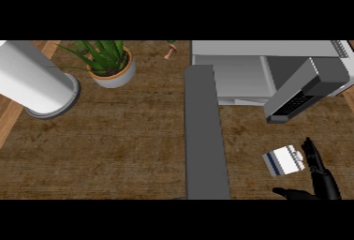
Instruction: Pick up the milk, place it into the microwave and close the microwave
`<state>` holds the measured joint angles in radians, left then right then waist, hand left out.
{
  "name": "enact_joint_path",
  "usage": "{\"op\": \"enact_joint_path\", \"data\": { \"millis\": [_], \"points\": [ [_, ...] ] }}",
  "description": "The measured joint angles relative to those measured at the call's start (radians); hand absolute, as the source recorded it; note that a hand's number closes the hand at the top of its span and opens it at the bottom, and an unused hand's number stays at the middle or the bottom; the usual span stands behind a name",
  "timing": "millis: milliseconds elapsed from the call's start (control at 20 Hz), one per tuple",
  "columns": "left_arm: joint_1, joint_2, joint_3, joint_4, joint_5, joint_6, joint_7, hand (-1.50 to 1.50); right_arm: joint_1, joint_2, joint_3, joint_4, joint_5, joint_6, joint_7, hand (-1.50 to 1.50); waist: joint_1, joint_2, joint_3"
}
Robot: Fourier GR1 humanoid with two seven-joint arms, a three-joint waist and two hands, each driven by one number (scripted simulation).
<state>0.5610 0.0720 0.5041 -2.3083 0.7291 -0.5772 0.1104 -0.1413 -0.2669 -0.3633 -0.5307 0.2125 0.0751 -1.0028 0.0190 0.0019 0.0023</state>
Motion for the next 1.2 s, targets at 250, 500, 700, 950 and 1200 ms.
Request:
{"op": "enact_joint_path", "data": {
  "millis": [250,500,700,950,1200],
  "points": [
    [0.013,0.007,0.016,0.0,0.029,-0.016,0.006,-1.5,-0.082,-0.01,-0.017,0.139,-0.006,0.009,-0.034,-1.5,0.006,0.001,0.001],
    [0.008,0.007,0.017,0.004,0.041,-0.023,0.01,-1.5,-0.126,-0.014,-0.034,0.216,-0.024,0.029,-0.048,1.5,0.005,0.002,-0.002],
    [0.013,0.013,0.011,0.003,0.058,-0.027,0.023,-1.5,-0.162,-0.016,-0.019,0.243,-0.011,0.037,-0.05,1.5,0.009,0.002,-0.003],
    [0.004,0.016,0.019,0.002,0.068,-0.019,0.027,-1.5,-0.201,-0.007,-0.013,0.258,-0.007,0.036,-0.055,1.5,0.011,0.003,-0.001],
    [-0.011,0.031,0.038,0.02,0.087,-0.034,0.022,-1.5,-0.234,0.072,-0.018,0.265,-0.01,-0.008,-0.068,1.5,0.01,0.004,-0.002]
  ]
}}
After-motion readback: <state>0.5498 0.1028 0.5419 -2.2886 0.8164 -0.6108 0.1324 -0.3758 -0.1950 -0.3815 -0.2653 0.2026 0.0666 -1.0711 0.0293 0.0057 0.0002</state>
